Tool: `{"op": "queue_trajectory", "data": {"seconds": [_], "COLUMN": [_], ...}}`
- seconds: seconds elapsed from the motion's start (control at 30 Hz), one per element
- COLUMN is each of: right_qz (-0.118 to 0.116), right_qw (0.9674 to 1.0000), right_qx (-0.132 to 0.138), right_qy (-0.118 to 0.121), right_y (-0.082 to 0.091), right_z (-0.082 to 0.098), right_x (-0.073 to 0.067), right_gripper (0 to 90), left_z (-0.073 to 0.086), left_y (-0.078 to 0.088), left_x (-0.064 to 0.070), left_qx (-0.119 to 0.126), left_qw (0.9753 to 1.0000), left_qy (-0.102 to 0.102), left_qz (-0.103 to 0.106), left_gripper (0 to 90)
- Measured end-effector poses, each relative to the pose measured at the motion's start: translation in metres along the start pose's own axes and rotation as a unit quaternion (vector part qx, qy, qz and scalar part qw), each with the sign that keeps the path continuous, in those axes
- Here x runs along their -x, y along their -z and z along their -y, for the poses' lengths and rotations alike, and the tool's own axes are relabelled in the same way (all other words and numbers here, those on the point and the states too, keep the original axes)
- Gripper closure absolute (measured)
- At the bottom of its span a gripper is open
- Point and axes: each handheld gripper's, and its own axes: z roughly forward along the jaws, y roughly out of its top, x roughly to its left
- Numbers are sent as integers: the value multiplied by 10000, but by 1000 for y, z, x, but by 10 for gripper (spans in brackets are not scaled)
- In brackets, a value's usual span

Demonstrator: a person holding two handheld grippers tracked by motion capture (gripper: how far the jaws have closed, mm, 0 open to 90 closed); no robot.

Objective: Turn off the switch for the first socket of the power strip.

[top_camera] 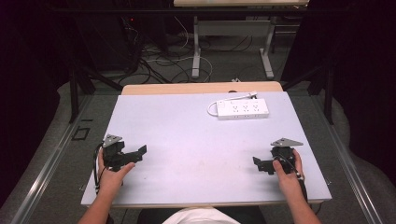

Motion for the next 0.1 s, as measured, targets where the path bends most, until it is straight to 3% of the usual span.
{"op": "queue_trajectory", "data": {"seconds": [0.1], "right_qz": [-9], "right_qw": [10000], "right_qx": [9], "right_qy": [-87], "right_y": [2], "right_z": [1], "right_x": [2], "right_gripper": [0], "left_z": [0], "left_y": [0], "left_x": [1], "left_qx": [11], "left_qw": [10000], "left_qy": [-15], "left_qz": [-2], "left_gripper": [17]}}
